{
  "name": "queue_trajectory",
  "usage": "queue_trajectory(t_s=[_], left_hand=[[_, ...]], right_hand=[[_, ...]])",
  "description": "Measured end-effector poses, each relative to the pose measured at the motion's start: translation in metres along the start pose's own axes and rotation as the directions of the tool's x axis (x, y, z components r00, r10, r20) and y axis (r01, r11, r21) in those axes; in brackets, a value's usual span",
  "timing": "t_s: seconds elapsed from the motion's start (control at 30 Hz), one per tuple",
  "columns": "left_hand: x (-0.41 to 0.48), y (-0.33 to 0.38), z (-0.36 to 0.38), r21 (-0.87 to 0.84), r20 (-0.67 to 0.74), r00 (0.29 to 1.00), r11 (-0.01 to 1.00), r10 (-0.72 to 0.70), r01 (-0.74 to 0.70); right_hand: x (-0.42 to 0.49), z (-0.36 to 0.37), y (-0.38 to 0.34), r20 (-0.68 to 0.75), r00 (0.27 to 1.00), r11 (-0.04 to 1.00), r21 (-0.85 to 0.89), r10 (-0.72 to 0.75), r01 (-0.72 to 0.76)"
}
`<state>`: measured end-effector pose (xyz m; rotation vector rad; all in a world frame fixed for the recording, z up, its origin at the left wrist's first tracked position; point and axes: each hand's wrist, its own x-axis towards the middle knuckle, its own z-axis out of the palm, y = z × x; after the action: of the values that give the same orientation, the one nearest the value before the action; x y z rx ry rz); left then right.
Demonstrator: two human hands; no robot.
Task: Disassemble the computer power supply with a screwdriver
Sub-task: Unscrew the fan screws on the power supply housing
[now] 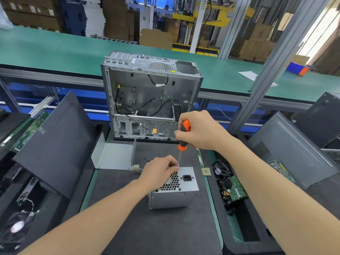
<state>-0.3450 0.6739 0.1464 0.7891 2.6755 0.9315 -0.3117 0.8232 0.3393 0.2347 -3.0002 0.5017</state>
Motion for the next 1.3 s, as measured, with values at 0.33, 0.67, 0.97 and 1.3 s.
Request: queue_trajectory(t_s=[0.33,0.67,0.97,1.3], left_hand=[[0.005,-0.001,-0.008,-0.274,-0.026,0.993,0.956,-0.117,0.106],[-0.041,-0.08,-0.037,-0.391,-0.217,0.93,0.899,-0.298,0.197],[-0.096,-0.148,-0.011,-0.125,-0.194,0.917,0.936,-0.35,0.33],[-0.097,-0.164,0.0,-0.149,-0.168,0.923,0.934,-0.347,0.324]], right_hand=[[0.001,-0.002,-0.005,-0.126,0.991,0.997,0.074,0.037,-0.027],[0.025,0.014,-0.034,-0.161,0.987,0.987,0.157,0.003,0.023],[0.041,0.048,-0.065,-0.104,0.991,0.987,0.127,-0.082,0.095],[0.037,0.061,-0.069,-0.072,0.997,0.991,0.126,-0.042,0.05]])
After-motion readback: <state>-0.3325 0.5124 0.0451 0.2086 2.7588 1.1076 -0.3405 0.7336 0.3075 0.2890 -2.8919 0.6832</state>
